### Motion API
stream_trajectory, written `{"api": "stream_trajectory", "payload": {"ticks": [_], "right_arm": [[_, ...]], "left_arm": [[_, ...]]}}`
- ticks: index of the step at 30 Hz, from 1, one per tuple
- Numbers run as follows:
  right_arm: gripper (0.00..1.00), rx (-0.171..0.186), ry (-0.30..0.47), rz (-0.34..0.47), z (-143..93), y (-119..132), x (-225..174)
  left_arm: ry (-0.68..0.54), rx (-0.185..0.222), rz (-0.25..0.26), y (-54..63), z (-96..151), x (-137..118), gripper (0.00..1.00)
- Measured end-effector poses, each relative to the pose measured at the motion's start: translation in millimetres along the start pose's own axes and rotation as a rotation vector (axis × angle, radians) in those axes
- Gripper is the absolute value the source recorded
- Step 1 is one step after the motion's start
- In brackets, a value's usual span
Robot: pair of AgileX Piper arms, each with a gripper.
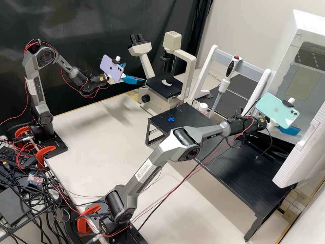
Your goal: Move the petri dish to the incubator
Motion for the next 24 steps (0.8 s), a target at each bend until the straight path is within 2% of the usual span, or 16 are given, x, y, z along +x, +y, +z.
{"api": "stream_trajectory", "payload": {"ticks": [24], "right_arm": [[0.00, -0.013, 0.000, 0.011, 6.9, -8.7, 19.9]], "left_arm": [[0.000, 0.000, 0.000, 0.0, 0.0, 0.0, 1.00]]}}
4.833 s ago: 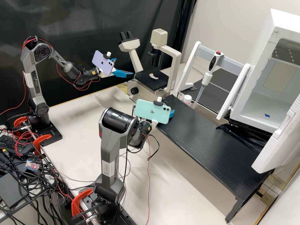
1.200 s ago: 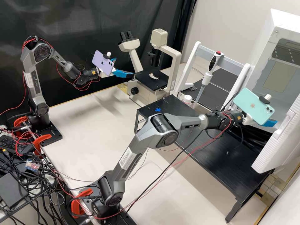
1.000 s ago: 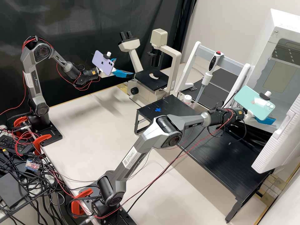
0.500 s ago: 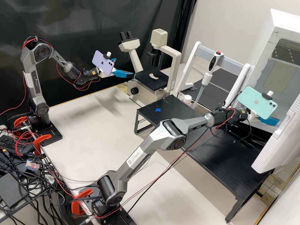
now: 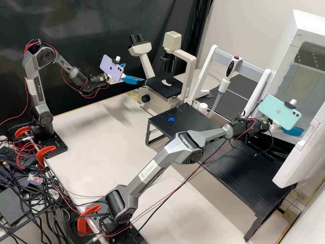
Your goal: Move the petri dish to the incubator
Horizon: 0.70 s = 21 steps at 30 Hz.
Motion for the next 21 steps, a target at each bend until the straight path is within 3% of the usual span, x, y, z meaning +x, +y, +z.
{"api": "stream_trajectory", "payload": {"ticks": [1, 2, 21], "right_arm": [[0.00, 0.000, -0.001, -0.001, 0.4, -0.5, 0.4], [1.00, 0.000, -0.004, -0.005, 0.9, -2.2, 1.0], [1.00, -0.020, -0.029, -0.019, 4.5, -8.3, 3.1]], "left_arm": [[0.000, 0.000, 0.000, 0.0, 0.0, 0.0, 1.00], [0.000, 0.000, 0.000, 0.0, 0.0, 0.0, 1.00], [0.000, 0.000, 0.000, 0.0, 0.0, 0.0, 1.00]]}}
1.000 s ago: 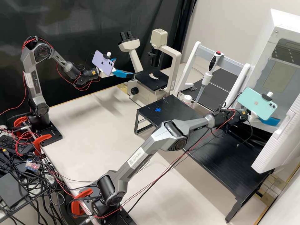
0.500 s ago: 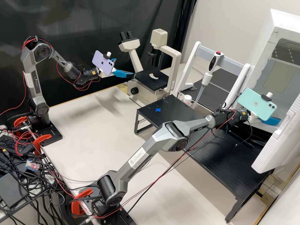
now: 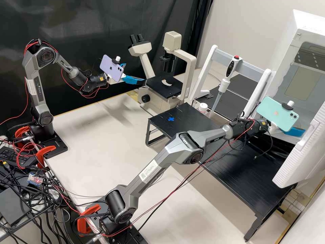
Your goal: Move the petri dish to the incubator
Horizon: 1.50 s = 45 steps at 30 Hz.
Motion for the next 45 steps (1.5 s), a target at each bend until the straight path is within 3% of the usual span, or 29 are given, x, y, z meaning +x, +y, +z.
{"api": "stream_trajectory", "payload": {"ticks": [6, 12, 15, 18, 27, 32, 35, 38, 45], "right_arm": [[1.00, 0.005, 0.007, -0.029, 6.5, -9.9, -1.6], [1.00, 0.011, 0.049, -0.024, 10.3, -1.5, -17.7], [1.00, 0.036, 0.060, -0.011, 15.3, 6.1, -30.2], [1.00, 0.092, 0.070, 0.003, 24.4, 12.8, -45.1], [1.00, 0.137, 0.104, 0.068, 60.9, 25.4, -105.1], [1.00, 0.150, 0.189, 0.129, 69.2, 25.9, -148.4], [1.00, 0.166, 0.250, 0.159, 74.6, 18.4, -183.3], [1.00, 0.150, 0.330, 0.180, 79.0, 8.3, -222.0], [1.00, 0.179, 0.484, 0.221, 86.6, -14.8, -305.6]], "left_arm": [[0.000, 0.000, 0.000, 0.0, 0.0, 0.0, 1.00], [0.000, 0.000, 0.000, 0.0, 0.0, 0.0, 1.00], [0.000, 0.000, 0.000, 0.0, 0.0, 0.0, 1.00], [0.000, 0.000, 0.000, 0.0, 0.0, 0.0, 1.00], [0.000, 0.000, 0.000, 0.0, 0.0, 0.0, 1.00], [0.000, 0.000, 0.000, 0.0, 0.0, 0.0, 1.00], [0.000, 0.000, 0.000, 0.0, 0.0, 0.0, 1.00], [0.000, 0.000, 0.000, 0.0, 0.0, 0.0, 1.00], [0.000, 0.000, 0.000, 0.0, 0.0, 0.0, 1.00]]}}
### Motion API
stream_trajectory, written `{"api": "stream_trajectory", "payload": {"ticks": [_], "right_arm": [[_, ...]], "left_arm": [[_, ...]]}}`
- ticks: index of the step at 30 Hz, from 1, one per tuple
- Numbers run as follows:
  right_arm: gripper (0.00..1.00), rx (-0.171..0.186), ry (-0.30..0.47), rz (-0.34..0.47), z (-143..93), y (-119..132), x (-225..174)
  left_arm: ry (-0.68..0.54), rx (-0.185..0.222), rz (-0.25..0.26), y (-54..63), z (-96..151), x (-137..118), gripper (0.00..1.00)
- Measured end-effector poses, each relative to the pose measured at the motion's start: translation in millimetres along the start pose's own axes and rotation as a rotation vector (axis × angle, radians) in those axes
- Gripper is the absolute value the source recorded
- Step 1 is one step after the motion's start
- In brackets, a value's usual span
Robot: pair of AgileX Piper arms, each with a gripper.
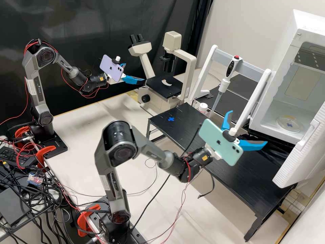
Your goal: Move the petri dish to the incubator
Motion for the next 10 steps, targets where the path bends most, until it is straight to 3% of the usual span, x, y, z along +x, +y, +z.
{"api": "stream_trajectory", "payload": {"ticks": [6, 10], "right_arm": [[1.00, 0.049, 0.060, 0.017, -22.2, -14.0, -56.9], [1.00, 0.103, 0.097, -0.019, -31.6, -29.0, -86.1]], "left_arm": [[0.000, 0.000, 0.000, 0.0, 0.0, 0.0, 1.00], [0.000, 0.000, 0.000, 0.0, 0.0, 0.0, 1.00]]}}
